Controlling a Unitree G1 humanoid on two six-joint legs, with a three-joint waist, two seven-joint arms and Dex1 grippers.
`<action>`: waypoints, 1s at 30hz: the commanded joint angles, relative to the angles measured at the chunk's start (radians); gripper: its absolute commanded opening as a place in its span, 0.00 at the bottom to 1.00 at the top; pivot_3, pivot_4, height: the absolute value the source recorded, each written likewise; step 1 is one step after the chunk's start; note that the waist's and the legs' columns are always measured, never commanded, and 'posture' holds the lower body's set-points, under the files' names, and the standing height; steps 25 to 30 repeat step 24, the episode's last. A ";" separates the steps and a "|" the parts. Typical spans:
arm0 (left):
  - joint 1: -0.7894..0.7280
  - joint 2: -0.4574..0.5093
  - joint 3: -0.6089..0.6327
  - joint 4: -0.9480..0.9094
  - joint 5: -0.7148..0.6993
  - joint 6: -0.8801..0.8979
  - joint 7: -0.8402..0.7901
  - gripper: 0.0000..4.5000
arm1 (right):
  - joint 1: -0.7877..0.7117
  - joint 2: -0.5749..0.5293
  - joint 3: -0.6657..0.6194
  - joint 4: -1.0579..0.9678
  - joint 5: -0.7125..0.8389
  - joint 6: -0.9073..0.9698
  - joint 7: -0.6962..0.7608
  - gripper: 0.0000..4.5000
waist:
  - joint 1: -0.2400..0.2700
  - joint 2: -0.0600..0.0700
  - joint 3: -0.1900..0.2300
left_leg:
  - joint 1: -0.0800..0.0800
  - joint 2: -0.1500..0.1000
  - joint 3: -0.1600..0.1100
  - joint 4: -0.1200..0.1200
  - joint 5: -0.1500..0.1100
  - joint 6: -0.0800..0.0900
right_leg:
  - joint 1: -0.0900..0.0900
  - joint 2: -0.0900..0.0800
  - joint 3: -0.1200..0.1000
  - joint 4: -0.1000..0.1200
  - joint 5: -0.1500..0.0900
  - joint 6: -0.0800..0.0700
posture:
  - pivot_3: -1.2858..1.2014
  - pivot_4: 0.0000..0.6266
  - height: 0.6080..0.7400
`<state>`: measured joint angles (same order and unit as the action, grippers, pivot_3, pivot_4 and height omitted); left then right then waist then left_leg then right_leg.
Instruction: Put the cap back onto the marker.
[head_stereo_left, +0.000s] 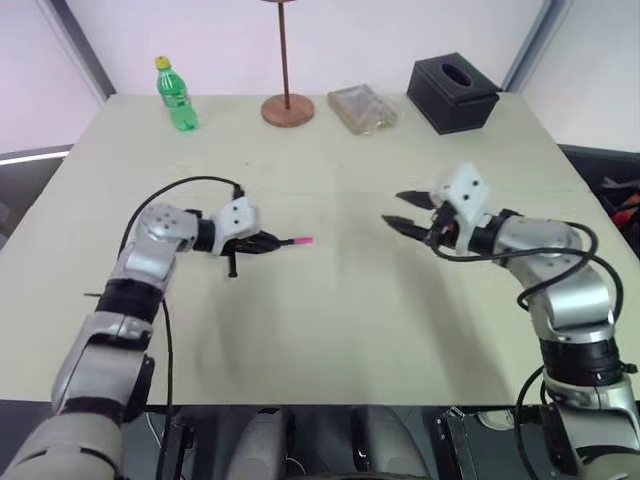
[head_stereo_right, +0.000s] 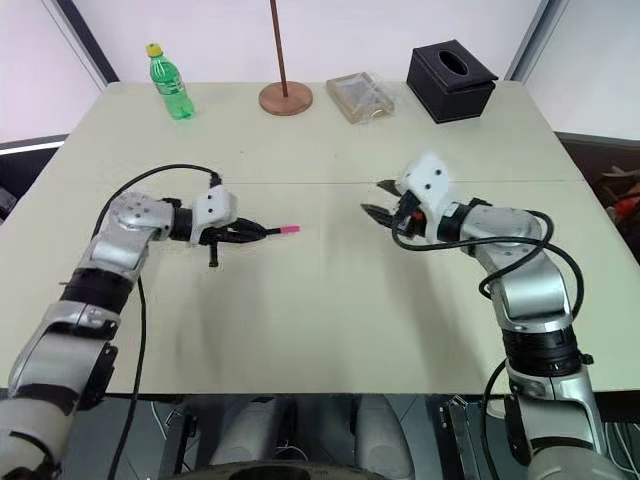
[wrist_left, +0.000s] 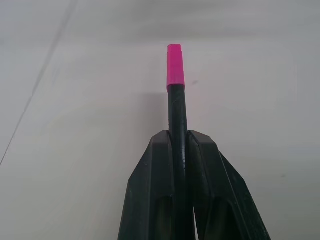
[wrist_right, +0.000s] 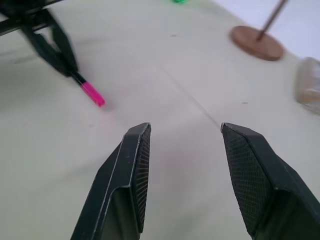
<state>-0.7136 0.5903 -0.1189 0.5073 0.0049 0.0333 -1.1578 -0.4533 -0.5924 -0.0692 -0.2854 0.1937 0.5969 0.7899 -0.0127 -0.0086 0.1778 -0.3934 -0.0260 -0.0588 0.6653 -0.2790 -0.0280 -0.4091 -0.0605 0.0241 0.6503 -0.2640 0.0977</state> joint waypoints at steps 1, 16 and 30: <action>0.055 0.044 0.136 -0.185 -0.042 0.269 0.167 0.00 | 0.047 -0.002 -0.049 -0.065 0.021 0.004 -0.052 0.51 | -0.002 0.000 0.000 | 0.000 0.000 0.000 0.000 0.000 0.000 | 0.000 0.000 0.000 0.000 0.000 0.000 | 0.52 0.24 1.00; 0.290 0.082 0.332 -0.490 -0.133 0.581 0.439 0.99 | 0.071 0.012 -0.012 0.030 0.030 -0.067 -0.108 0.52 | 0.002 0.000 0.000 | 0.001 0.000 0.000 0.000 0.000 0.000 | 0.001 -0.002 0.000 0.000 0.000 0.000 | 0.52 0.24 1.00; 0.334 0.099 0.426 -0.456 -0.234 0.439 0.410 0.99 | 0.108 0.003 -0.036 0.052 0.031 -0.097 -0.133 0.52 | -0.004 0.000 0.000 | 0.001 0.000 0.001 -0.002 0.000 0.000 | 0.000 -0.002 0.000 0.000 0.000 0.000 | 0.52 0.24 1.00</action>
